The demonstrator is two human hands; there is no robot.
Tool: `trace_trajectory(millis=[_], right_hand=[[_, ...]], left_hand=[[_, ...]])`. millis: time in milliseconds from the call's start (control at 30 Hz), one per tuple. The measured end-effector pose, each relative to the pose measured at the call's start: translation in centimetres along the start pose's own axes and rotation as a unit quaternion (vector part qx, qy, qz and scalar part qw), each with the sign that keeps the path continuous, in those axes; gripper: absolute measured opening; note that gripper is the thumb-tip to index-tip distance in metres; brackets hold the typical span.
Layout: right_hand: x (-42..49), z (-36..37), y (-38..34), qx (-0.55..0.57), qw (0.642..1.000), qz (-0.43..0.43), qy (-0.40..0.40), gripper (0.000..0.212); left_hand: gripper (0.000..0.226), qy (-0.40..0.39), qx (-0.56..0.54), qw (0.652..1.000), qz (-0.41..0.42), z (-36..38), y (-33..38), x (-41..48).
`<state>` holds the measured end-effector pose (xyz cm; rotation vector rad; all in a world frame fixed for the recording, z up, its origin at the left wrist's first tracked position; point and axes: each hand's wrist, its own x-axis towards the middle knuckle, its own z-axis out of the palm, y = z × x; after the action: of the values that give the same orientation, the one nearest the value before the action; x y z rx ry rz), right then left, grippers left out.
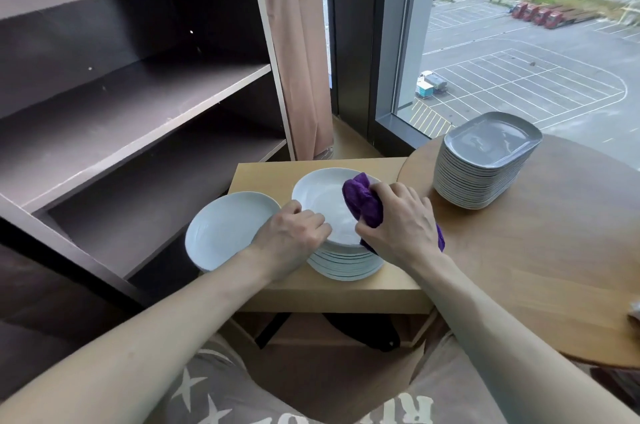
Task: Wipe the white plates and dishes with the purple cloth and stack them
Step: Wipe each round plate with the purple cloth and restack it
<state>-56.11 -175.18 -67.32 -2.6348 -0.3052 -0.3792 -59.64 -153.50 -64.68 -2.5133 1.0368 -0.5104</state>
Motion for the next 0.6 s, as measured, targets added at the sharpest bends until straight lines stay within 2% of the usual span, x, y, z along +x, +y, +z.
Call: trace_trajectory(millis=[100,233,433,600], right_hand=[[-0.5,0.0,-0.3,0.006,0.999,-0.008,0.032,0.052],[0.0,-0.4,-0.3,0.016,0.999,0.000,0.051,0.053],[0.1,0.2,0.1,0.010,1.000,0.007,0.024,0.056],[-0.2,1.2,-0.1,0.006,1.000,0.003,-0.001,0.052]], left_hand=[[0.036,0.026,0.042,0.999,0.021,-0.9,-1.2,-0.2],[0.031,0.040,0.077,0.996,0.034,-2.2,-3.0,-1.6],[0.036,0.001,0.084,0.996,-0.042,-2.7,-5.2,-5.2],[0.026,-0.071,0.084,0.984,-0.138,-2.1,-5.4,-7.8]])
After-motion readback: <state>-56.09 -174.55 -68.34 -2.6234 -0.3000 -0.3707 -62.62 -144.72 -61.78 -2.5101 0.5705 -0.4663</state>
